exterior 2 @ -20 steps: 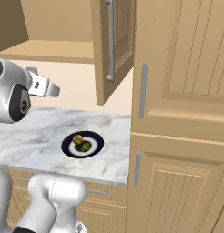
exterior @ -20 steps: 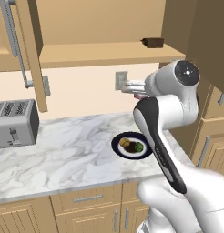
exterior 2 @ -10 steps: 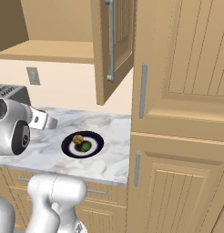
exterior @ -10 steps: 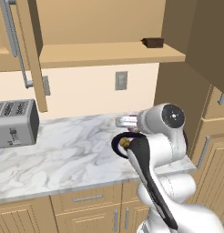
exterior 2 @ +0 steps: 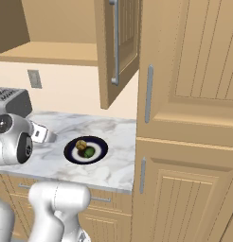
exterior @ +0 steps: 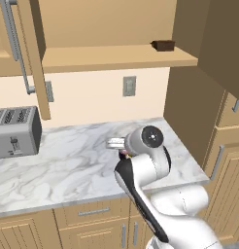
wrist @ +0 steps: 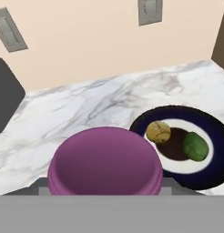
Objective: Pick the avocado and bread from the counter and place them on the plate. Then pick the jam from the cabinet and place it next to the plate. Lastly close the cabinet door.
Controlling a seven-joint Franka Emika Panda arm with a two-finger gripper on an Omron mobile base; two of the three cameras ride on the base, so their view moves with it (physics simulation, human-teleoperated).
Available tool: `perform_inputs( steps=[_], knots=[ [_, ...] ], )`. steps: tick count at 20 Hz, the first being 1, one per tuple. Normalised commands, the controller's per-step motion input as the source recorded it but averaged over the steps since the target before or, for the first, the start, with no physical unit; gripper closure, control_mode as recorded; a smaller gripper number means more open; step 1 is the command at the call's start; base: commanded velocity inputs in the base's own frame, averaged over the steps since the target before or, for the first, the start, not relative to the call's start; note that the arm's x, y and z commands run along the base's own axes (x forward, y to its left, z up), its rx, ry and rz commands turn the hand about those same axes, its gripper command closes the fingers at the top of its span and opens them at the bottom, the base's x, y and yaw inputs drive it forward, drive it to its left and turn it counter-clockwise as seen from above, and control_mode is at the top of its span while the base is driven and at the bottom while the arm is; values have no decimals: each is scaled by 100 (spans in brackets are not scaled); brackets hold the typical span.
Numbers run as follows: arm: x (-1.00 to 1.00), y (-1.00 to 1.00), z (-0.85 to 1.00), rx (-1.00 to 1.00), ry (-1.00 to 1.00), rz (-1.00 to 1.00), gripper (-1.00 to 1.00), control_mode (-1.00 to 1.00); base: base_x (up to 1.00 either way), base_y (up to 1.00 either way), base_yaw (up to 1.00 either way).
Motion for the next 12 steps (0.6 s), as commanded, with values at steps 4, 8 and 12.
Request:
perform_inputs(
  steps=[4, 8, 12],
  knots=[
    [83, 11, -49, -1, 0, 0, 100, -100, 0, 0, 0],
    [100, 0, -30, 0, 0, -2, 100, -100, 0, 0, 0],
    [95, 19, -18, 0, 0, -4, 100, -100, 0, 0, 0]
  ],
)
